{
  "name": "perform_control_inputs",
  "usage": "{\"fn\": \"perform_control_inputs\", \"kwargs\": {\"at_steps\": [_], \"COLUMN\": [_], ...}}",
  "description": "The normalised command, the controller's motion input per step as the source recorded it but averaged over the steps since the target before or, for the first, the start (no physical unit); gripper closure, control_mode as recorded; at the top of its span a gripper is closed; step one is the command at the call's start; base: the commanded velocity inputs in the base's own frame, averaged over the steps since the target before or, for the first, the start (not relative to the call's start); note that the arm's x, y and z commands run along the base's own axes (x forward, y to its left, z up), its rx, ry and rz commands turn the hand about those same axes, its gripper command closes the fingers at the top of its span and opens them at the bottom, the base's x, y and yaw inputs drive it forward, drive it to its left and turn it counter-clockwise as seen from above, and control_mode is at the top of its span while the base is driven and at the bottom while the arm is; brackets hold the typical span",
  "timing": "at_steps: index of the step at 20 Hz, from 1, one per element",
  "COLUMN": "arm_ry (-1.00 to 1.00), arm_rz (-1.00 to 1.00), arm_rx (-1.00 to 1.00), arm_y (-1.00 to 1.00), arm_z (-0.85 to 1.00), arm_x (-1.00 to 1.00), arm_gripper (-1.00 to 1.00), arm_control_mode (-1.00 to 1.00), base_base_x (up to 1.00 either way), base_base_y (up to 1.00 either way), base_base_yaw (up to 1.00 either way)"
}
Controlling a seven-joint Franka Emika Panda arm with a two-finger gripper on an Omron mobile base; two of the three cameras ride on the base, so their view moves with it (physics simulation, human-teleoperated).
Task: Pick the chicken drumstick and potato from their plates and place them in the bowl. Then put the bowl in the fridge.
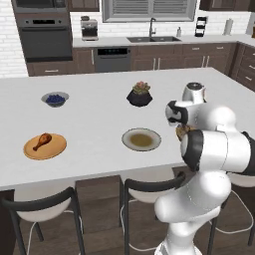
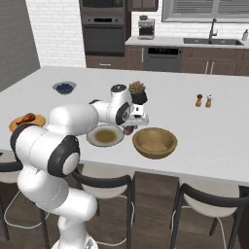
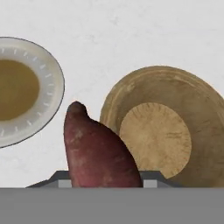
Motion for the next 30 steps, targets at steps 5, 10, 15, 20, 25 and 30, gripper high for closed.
{"fn": "perform_control_inputs", "kwargs": {"at_steps": [5, 10, 15, 20, 25, 30], "arm_ry": [0.11, 0.15, 0.04, 0.02, 0.00, 0.00], "arm_rz": [-0.18, -0.04, -0.06, 0.00, 0.00, 0.00], "arm_rx": [0.03, 0.05, 0.09, 0.06, 0.04, 0.00], "arm_y": [-0.91, -0.78, -0.49, -0.06, 0.00, 0.00], "arm_z": [0.09, -0.13, -0.44, -0.32, -0.24, -0.02], "arm_x": [0.04, 0.16, -0.01, 0.00, 0.00, 0.00], "arm_gripper": [1.00, 1.00, 1.00, 1.00, -1.00, -1.00], "arm_control_mode": [-1.00, -1.00, -1.00, -1.00, -1.00, -1.00], "base_base_x": [0.00, 0.00, 0.00, 0.00, 0.00, 0.00], "base_base_y": [0.00, 0.00, 0.00, 0.00, 0.00, 0.00], "base_base_yaw": [0.00, 0.00, 0.00, 0.00, 0.00, 0.00]}}
